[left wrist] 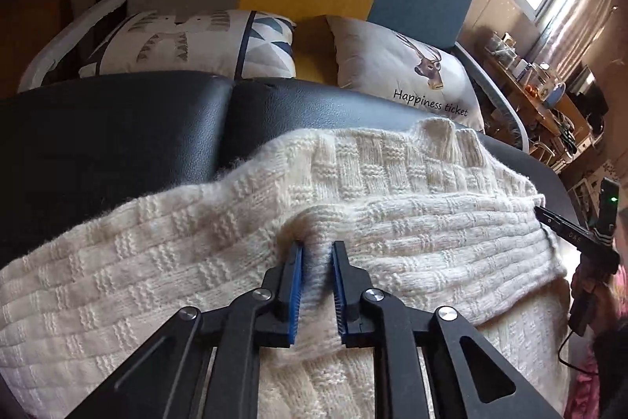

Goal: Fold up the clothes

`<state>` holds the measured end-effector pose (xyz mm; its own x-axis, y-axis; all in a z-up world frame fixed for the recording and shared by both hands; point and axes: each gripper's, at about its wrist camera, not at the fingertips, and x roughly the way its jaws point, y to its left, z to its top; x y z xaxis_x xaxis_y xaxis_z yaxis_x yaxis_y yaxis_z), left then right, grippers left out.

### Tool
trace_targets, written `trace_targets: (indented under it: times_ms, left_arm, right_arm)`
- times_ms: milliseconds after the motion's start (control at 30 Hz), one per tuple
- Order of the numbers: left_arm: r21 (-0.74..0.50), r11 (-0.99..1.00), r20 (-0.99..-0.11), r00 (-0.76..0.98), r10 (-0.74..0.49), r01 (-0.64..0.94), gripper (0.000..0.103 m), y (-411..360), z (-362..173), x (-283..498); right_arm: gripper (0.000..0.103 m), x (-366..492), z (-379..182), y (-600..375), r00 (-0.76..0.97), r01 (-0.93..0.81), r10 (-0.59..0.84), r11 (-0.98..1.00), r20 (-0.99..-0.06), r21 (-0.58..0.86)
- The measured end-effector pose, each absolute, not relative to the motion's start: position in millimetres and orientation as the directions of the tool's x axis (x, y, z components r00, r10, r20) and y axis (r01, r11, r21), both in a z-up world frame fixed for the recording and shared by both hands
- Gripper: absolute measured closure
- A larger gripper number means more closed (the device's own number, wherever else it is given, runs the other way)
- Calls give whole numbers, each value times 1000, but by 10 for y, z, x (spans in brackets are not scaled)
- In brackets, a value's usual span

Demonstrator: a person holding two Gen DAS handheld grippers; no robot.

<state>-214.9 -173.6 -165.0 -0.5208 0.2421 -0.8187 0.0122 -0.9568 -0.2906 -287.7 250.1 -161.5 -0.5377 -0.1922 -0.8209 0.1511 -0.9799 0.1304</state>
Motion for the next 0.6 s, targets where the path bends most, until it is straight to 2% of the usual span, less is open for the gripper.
trace_targets:
  times_ms: [67,133,267,367,467,600]
  left_arm:
    - [-323,-945,-818,-515,256,44,79,-1802,-1633,-2131]
    - [-343,-936,-813,-523,254,79,66,-1876,-1566,-2087]
    - [-401,-915,-763,-570,304,48,66,-1926,-1342,-1874]
    - [-379,-925,-745,-585,321,-26,66,-1770,-1239,-1692]
    - [-328,-943,-776,-555,298,-48,65,-1605,-1349,-1652]
    - [-316,-949,-807,-530,261,14,67,-1611,-1548,-1650]
  right_arm:
    - [78,-2891,-1593,2472,-536,135,-175,-984,-826,121]
    - [78,-2872,-1551,2446,-529,136,-171,-984,-831,115]
    - [76,-2649,-1359,2385,-551,178,-212,-975,-807,135]
    - [76,-2447,-1263,2241,-547,239,-257,-960,-796,146]
    - [76,-2302,-1300,2045,-526,276,-260,-953,-810,126]
    - [76,-2214,-1463,1873,-498,277,-216,-957,-840,82]
